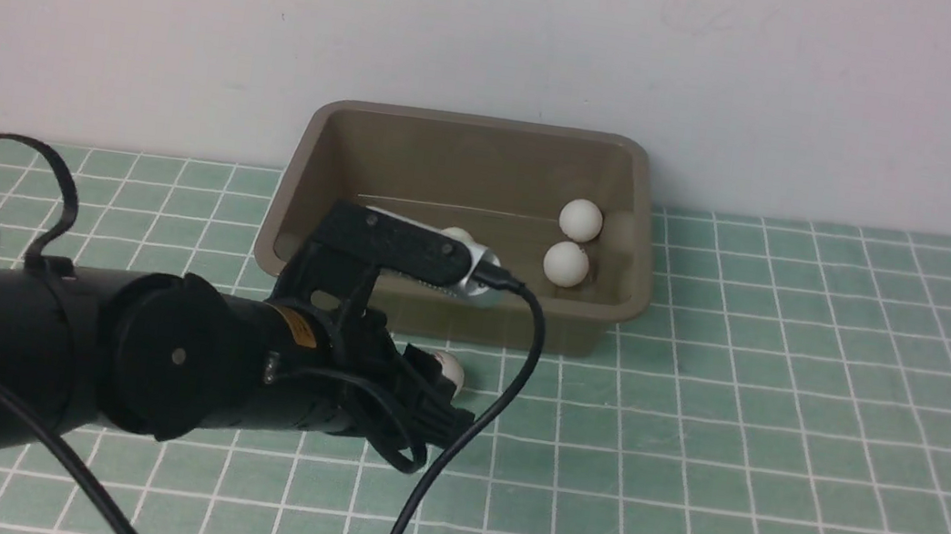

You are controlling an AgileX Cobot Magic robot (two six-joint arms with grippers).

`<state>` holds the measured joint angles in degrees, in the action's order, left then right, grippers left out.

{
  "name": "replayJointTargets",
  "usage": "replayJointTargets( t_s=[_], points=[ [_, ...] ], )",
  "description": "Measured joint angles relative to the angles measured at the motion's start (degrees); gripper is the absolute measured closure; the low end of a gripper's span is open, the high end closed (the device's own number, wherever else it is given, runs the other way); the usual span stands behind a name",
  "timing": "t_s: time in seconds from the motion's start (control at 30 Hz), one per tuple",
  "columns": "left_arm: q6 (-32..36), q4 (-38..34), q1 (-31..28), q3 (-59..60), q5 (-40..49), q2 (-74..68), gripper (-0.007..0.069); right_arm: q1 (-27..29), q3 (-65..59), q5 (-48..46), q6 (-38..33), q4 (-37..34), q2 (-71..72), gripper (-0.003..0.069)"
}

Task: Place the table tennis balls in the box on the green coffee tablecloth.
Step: 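Reach for and grasp a ping pong ball on the table beside the basket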

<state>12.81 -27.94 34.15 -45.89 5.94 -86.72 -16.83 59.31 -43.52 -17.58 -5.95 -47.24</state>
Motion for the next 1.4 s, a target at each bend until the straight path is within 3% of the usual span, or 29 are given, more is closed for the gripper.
replayJointTargets(
  t_s=[0.43, 1.4],
  points=[
    [-3.0, -0.6, 0.1, 0.0, -10.0, -9.7, 0.0144, 0.0, 0.0, 0.0, 0.0, 0.0, 0.0, 0.0144],
    [-6.0, -0.8, 0.2, -5.7, -18.2, -23.0, 0.0143, 0.0, 0.0, 0.0, 0.0, 0.0, 0.0, 0.0144]
  ],
)
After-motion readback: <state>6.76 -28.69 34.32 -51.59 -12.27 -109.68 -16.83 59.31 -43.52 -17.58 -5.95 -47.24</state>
